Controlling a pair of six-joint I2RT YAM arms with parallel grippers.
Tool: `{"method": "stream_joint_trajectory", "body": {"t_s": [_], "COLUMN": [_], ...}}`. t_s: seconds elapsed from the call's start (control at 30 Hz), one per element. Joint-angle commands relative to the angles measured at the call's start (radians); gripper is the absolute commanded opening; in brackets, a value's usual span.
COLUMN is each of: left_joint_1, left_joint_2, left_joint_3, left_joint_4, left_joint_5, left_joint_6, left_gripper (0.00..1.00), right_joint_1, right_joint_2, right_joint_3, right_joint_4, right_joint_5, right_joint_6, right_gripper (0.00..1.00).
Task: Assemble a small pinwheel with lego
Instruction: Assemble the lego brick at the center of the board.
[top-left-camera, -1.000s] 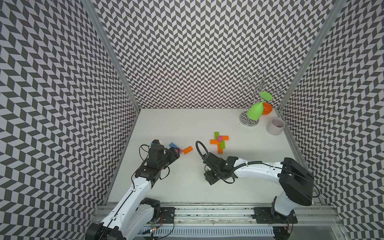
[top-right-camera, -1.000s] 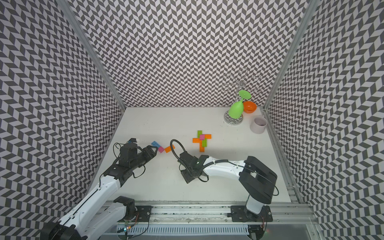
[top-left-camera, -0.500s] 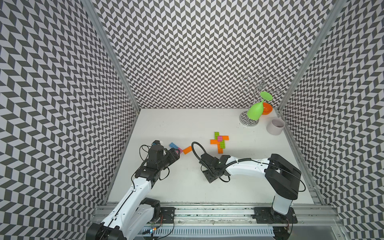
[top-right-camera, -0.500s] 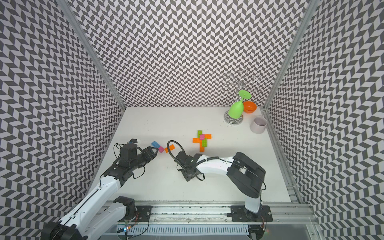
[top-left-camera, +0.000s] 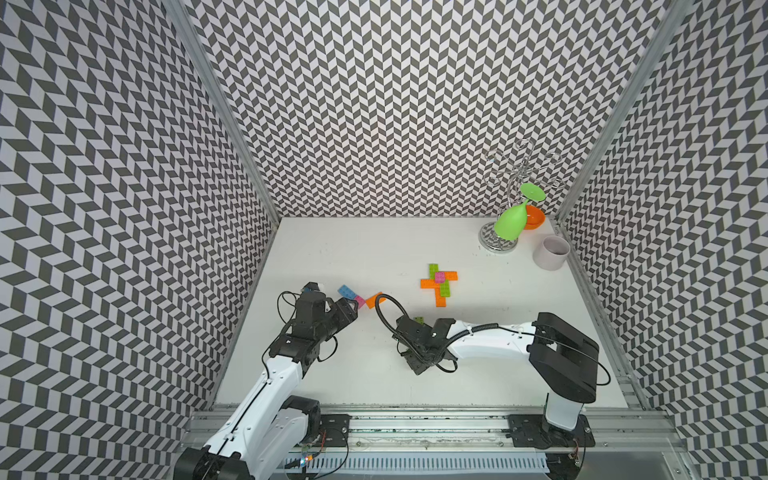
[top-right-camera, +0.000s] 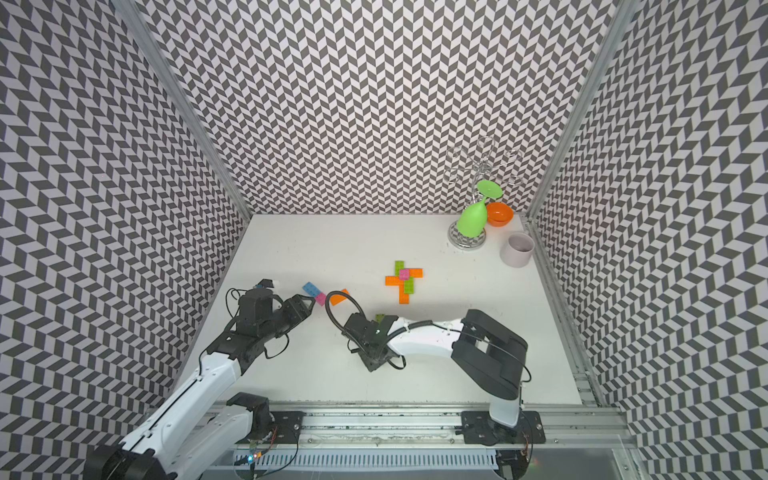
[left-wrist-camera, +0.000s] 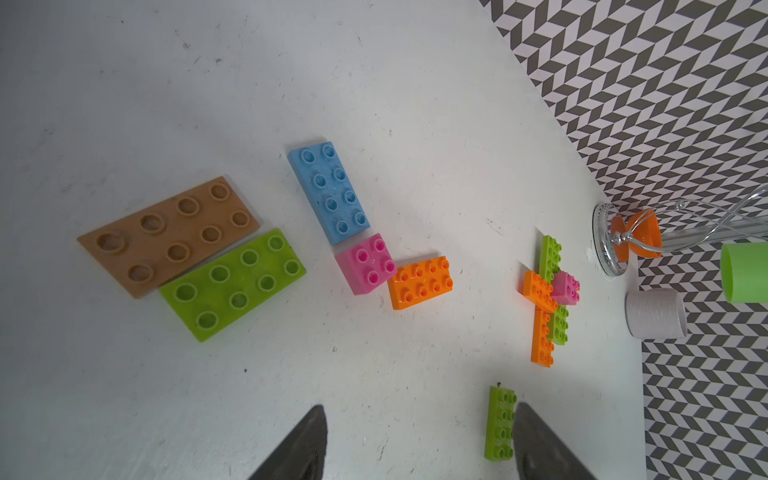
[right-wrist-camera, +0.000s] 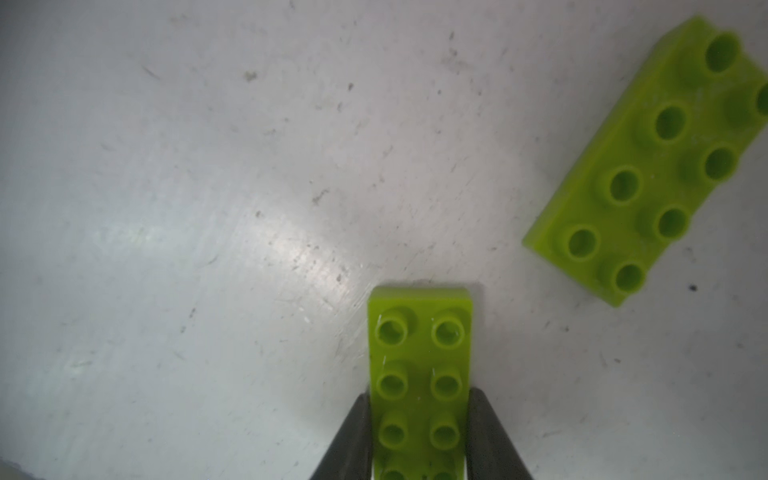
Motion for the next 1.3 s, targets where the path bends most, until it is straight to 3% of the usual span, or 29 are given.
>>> {"method": "stream_joint_trajectory", "body": {"t_s": [0.0,0.23,0.53,1.27], "left_joint_1": [0.008,0.012,0.027,0.047], "left_joint_2": [-0.014,-0.016,-0.027,-0.028], "left_joint_3": [-0.014,-0.015,-0.007,-0.016], "left_joint_4": [0.021,0.017,0.006,0.012], "left_joint_5": [0.013,0.02,0.036,0.055], "left_joint_6": [0.016,0.02,0.032,0.044], "left_gripper": [0.7,0.7,0.7,0.7], "right_joint_1": [-0.008,-0.025,-0.041,-0.095], "right_joint_2": [0.008,0.034,0.085,0.108], "right_joint_3": [-0.024,-0.01,0.053,0.056], "right_joint_4": [-0.063,-0.055,-0.126,-0.113], "right_joint_5": [0.024,-0.014,0.048,0.074], "right_joint_6": [0.125,0.297,0.393,0.386], "right_gripper": [0.31,0.32,0.31,0.33]}}
